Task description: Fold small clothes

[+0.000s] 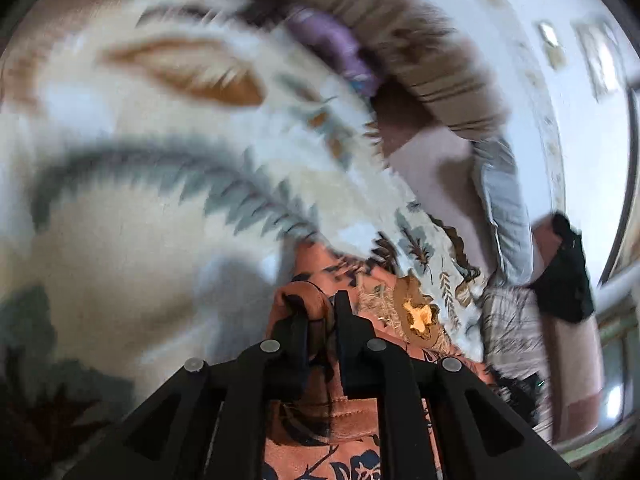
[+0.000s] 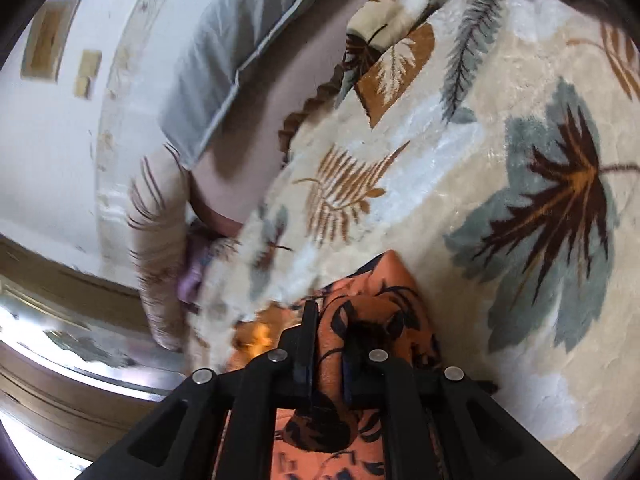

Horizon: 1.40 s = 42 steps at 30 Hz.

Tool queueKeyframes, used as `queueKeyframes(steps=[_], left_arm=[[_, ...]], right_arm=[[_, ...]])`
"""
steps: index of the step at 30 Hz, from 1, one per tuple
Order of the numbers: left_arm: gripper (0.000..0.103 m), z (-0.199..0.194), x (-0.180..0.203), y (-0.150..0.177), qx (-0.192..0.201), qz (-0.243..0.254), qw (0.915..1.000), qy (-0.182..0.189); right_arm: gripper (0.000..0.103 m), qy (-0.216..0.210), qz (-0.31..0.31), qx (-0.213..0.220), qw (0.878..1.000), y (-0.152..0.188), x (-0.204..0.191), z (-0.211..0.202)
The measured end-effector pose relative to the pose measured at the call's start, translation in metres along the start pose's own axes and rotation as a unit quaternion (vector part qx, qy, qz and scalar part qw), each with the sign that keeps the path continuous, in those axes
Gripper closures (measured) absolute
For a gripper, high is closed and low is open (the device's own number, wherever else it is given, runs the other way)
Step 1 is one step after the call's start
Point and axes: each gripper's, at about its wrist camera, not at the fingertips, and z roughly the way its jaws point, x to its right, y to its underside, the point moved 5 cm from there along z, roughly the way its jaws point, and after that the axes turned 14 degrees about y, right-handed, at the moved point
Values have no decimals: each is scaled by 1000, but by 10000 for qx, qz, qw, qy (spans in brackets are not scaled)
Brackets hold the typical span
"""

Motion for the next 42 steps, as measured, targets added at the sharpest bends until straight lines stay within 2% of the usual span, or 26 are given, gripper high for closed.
queueKeyframes(steps=[1, 3, 4, 5, 6, 7, 9, 11, 12, 13, 14, 16, 18, 20, 21, 25, 27, 28, 30, 32, 35, 36, 37, 39, 40, 42], left_arm=[[91, -6, 11, 0, 146, 232, 9996, 38], [80, -9, 23, 0, 202, 450, 9988, -9], [60, -8, 23, 1, 197, 493, 9984, -169], [35, -13, 23, 3, 346, 548, 9964, -549], [27, -21, 23, 3, 649, 634, 9923, -838], [18, -29, 26, 3, 910, 713, 9890, -924], [15, -40, 30, 3, 1231, 757, 9848, -959], [15, -42, 33, 9, 1163, 726, 9844, -1102], [15, -44, 38, 17, 1136, 768, 9846, -1084], [15, -45, 42, 24, 1118, 827, 9848, -1042], [15, -46, 47, 33, 1053, 916, 9848, -1035], [15, -43, 60, 56, 816, 1184, 9846, -994], [15, -36, 68, 79, 550, 1444, 9821, -1080], [15, -24, 73, 99, 182, 1731, 9767, -1257], [15, -19, 75, 106, 42, 1842, 9738, -1332], [15, 4, 78, 119, -338, 2156, 9626, -1606], [15, 12, 72, 119, -489, 2250, 9561, -1815], [15, 16, 68, 118, -563, 2215, 9556, -1857], [15, 20, 59, 113, -672, 2056, 9576, -1905], [15, 24, 52, 99, -567, 1961, 9593, -1951], [15, 29, 49, 70, -194, 2160, 9506, -2220], [15, 26, 44, 57, -10, 2163, 9473, -2364], [15, 23, 41, 49, 82, 2073, 9483, -2403], [15, 14, 31, 34, 284, 1690, 9586, -2273], [15, 10, 27, 29, 349, 1499, 9636, -2185], [15, 7, 22, 26, 376, 1394, 9633, -2263]], right_arm=[[92, -20, -20, 22, 10000, 2, -2, -2], [92, -91, 20, 57, 9999, 3, -3, -7], [92, -133, 79, 78, 9999, 4, -2, -11], [92, -197, 153, 96, 9996, 5, 0, -16], [91, -268, 264, 121, 9992, 5, 2, -20], [89, -382, 407, 126, 9984, 6, 5, -24], [86, -567, 708, 116, 9958, 8, 15, -31], [56, -614, 1062, 192, 9923, 8, 30, -38], [20, -648, 1321, 317, 9886, 9, 37, -44], [16, -733, 1540, 550, 9838, 12, 43, -54], [16, -824, 1664, 795, 9794, 15, 45, -65], [16, -558, 1310, 862, 9860, 23, 31, -76], [19, -90, 291, 608, 9977, 44, -8, -70], [27, 361, -753, 382, 9958, 77, -46, -53], [35, 635, -1518, 136, 9863, 107, -72, -36], [61, 921, -2758, -848, 9530, 193, -116, 28], [62, 1267, -3272, -980, 9313, 215, -130, 59], [62, 1434, -3457, -955, 9224, 217, -138, 73], [62, 1574, -3473, -825, 9208, 201, -154, 99], [61, 1592, -3265, -611, 9297, 169, -169, 121], [61, 1544, -2781, 11, 9481, 119, -186, 139], [61, 1517, -2484, 429, 9557, 97, -188, 132], [61, 1431, -2295, 625, 9607, 87, -188, 125], [61, 1261, -2048, 824, 9671, 74, -186, 105], [61, 1259, -2088, 906, 9656, 73, -183, 91], [61, 1544, -2338, 1041, 9543, 72, -165, 66]])
